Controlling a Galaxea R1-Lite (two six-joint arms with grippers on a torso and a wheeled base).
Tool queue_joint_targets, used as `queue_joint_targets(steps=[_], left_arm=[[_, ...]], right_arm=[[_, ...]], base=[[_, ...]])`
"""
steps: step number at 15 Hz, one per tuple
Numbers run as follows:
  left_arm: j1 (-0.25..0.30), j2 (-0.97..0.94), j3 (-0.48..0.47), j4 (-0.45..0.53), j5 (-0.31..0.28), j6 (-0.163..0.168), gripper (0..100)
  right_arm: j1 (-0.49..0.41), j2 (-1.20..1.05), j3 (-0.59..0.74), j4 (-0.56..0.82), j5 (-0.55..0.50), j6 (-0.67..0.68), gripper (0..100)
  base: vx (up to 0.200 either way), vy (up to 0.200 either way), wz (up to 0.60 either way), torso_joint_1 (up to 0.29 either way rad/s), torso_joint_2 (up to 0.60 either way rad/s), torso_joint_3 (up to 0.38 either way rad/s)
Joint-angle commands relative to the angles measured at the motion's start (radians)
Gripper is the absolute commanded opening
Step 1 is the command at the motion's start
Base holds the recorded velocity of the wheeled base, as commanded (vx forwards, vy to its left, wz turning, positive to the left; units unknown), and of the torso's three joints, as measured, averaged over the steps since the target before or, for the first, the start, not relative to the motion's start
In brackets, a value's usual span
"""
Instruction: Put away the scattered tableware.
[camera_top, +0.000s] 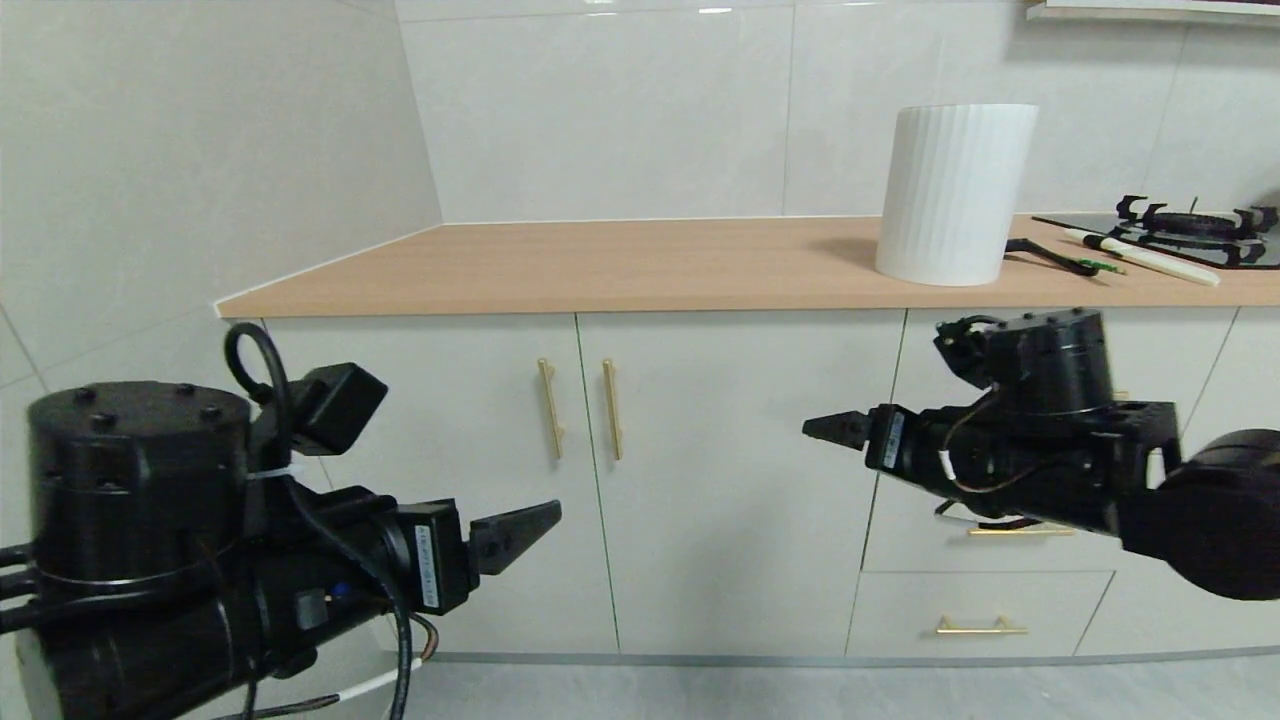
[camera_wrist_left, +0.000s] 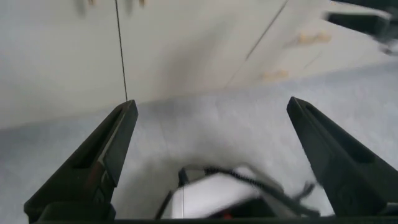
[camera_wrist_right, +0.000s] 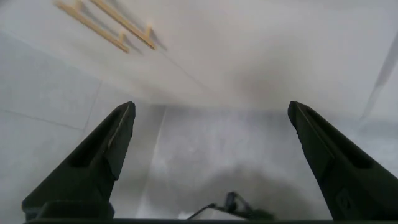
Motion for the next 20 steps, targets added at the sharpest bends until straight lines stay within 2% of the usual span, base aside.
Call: queue_joint_targets(steps=[1,3,4,5,6,8,9,10,11,12,14,16,17,19,20], left_arm=[[0.065,-0.159,0.025,-0.007,0.001,0.067,100],[0.107,-0.297,0.093,-0.004,0.003,0.127,100],[0.11,-0.371,0.134,-0.003,0.003,0.154,100],[0.111,-0.496,0.198,0.002,0.003,0.194,100],[0.111,-0.591,0.234,0.016,0.004,0.22,100],[0.121,-0.828,0.247,0.137,0.006,0.269,100],[0.154,-0.917,0.238,0.214,0.006,0.299,100],[0.197,-1.019,0.226,0.306,0.004,0.351,100],[0.219,-1.07,0.218,0.352,0.003,0.371,100],[0.286,-1.162,0.206,0.424,0.001,0.392,100],[0.315,-1.233,0.203,0.448,0.001,0.412,100],[0.337,-1.245,0.206,0.452,0.001,0.412,100],[0.418,-1.248,0.244,0.447,0.052,0.412,100],[0.458,-1.25,0.284,0.432,0.077,0.414,100],[0.51,-1.26,0.298,0.409,0.072,0.42,100]], right_arm=[[0.001,-0.337,0.199,-0.006,-0.126,-0.087,100],[-0.007,-0.549,0.357,-0.009,-0.187,-0.212,100],[-0.014,-0.667,0.419,-0.007,-0.188,-0.261,100],[-0.022,-0.828,0.465,0.01,-0.184,-0.335,100],[-0.048,-0.92,0.471,0.043,-0.185,-0.366,100],[-0.137,-1.137,0.469,0.206,-0.187,-0.441,100],[-0.165,-1.222,0.471,0.28,-0.191,-0.462,100],[-0.201,-1.328,0.469,0.37,-0.193,-0.472,100],[-0.227,-1.38,0.468,0.419,-0.193,-0.479,100],[-0.307,-1.5,0.468,0.564,-0.193,-0.527,100],[-0.375,-1.626,0.472,0.683,-0.196,-0.553,100],[-0.384,-1.626,0.477,0.691,-0.205,-0.554,100],[-0.401,-1.623,0.506,0.688,-0.371,-0.55,100],[-0.461,-1.649,0.518,0.683,-0.38,-0.553,100],[-0.505,-1.695,0.541,0.691,-0.32,-0.57,100]], base=[[0.0,0.0,0.0,0.0,0.0,0.0],[0.0,0.0,0.0,0.0,0.0,0.0],[0.0,0.0,0.0,0.0,0.0,0.0],[0.0,0.0,0.0,0.0,0.0,0.0],[0.0,0.0,0.0,0.0,0.0,0.0],[0.0,0.0,0.0,0.0,0.0,0.0],[0.0,0.0,0.0,0.0,0.0,0.0],[0.0,0.0,0.0,0.0,0.0,0.0],[0.0,0.0,0.0,0.0,0.0,0.0],[0.0,0.0,0.0,0.0,0.0,0.0],[0.0,0.0,0.0,0.0,0.0,0.0],[0.0,0.0,0.0,0.0,0.0,0.0],[0.0,0.0,0.0,0.0,0.0,0.0],[0.0,0.0,0.0,0.0,0.0,0.0],[0.0,0.0,0.0,0.0,0.0,0.0]])
